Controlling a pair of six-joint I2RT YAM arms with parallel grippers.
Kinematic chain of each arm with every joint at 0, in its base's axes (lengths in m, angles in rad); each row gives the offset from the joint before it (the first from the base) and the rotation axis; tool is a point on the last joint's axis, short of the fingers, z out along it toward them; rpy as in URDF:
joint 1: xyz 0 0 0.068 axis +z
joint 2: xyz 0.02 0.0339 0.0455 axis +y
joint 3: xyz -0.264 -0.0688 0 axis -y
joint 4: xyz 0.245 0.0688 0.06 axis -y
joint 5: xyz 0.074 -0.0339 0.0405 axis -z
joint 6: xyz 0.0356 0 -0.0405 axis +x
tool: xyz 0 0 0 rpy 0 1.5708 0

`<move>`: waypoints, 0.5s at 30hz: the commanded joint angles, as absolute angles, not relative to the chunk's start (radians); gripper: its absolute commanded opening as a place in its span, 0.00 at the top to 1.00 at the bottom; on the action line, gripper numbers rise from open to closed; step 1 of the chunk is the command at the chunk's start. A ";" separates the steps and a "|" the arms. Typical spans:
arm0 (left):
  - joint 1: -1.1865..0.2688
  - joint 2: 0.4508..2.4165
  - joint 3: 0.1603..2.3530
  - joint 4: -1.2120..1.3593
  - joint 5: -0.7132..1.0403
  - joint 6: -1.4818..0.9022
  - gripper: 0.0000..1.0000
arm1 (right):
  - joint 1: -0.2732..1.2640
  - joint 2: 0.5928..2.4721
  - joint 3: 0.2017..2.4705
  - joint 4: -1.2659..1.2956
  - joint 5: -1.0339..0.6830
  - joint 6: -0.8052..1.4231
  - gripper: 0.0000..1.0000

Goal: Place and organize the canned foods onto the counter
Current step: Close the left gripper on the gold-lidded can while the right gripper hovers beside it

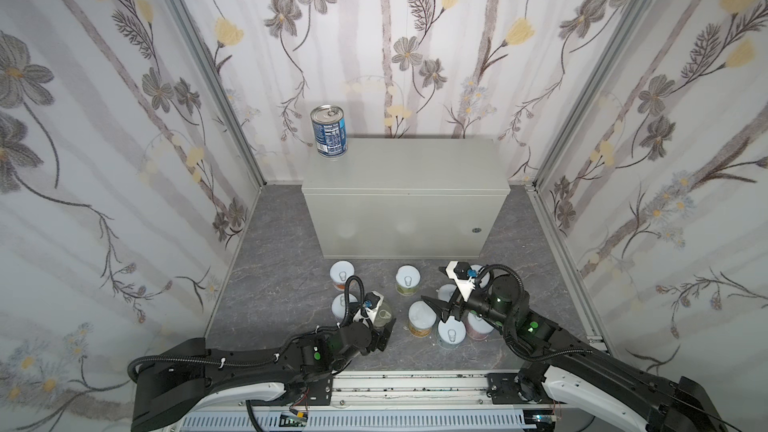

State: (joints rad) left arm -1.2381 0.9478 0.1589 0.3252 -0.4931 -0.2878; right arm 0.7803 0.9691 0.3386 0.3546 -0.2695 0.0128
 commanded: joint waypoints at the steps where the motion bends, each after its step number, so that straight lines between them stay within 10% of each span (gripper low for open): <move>1: -1.235 0.959 0.149 0.395 -0.509 -0.293 0.07 | 0.788 0.980 0.352 0.346 -0.293 -0.036 0.00; 15: -1.212 1.094 0.178 0.483 -0.463 -0.283 0.19 | 0.799 1.000 0.364 0.349 -0.292 -0.051 0.00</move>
